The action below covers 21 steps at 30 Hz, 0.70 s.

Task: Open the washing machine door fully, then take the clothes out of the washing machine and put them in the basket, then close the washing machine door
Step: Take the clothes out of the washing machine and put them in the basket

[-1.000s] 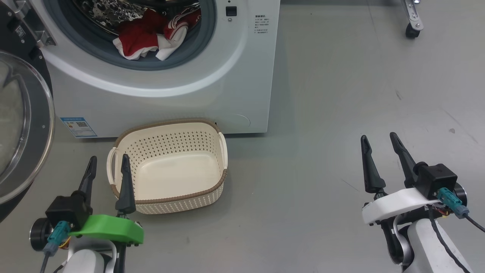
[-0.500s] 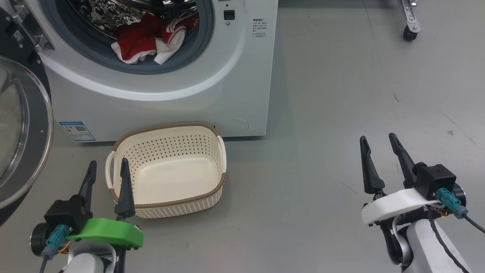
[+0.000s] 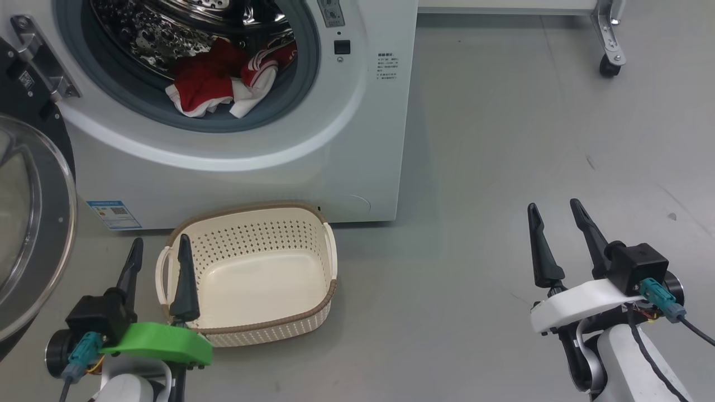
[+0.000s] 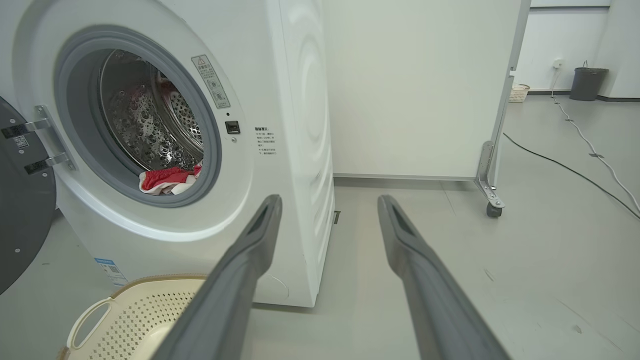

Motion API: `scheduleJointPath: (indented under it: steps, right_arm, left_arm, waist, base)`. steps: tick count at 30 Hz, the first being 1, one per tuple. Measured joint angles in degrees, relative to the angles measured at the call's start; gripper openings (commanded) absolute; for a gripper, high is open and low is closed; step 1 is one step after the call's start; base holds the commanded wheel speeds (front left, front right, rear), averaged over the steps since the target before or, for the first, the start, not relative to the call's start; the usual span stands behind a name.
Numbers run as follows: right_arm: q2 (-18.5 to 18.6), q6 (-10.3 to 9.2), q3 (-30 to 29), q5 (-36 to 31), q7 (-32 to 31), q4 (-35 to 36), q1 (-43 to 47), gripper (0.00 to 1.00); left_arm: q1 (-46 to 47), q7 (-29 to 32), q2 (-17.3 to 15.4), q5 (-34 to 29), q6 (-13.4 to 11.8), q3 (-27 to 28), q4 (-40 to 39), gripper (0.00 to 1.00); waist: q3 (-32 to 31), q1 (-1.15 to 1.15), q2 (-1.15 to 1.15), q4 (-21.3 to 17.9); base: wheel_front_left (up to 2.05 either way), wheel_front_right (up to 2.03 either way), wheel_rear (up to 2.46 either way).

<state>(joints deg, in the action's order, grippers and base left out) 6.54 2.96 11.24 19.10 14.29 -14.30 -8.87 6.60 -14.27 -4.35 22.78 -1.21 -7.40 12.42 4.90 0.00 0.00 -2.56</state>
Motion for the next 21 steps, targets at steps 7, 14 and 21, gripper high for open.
scheduleJointPath:
  steps: [7, 14, 21]
  right_arm:
    - [-0.02, 0.16, 0.18, -0.09, 0.00, -0.27, 0.01, 1.00]
    - [-0.02, 0.18, 0.18, -0.09, 0.00, -0.31, 0.01, 1.00]
    - [-0.04, 0.18, 0.16, -0.09, 0.00, -0.31, 0.01, 1.00]
  left_arm:
    - [-0.14, 0.00, 0.00, -0.04, -0.03, 0.01, 0.04, 1.00]
    - [-0.14, 0.00, 0.00, -0.03, -0.02, -0.11, 0.03, 1.00]
    - [-0.16, 0.00, -0.01, -0.11, -0.01, -0.49, 0.01, 1.00]
  waist:
    - [-0.31, 0.00, 0.00, 0.35]
    - [-0.33, 0.00, 0.00, 0.59]
    - [-0.10, 0.00, 0.00, 0.59]
  base:
    - [1.24, -1.24, 0.00]
    - [1.20, -1.20, 0.00]
    - [0.91, -0.91, 0.00]
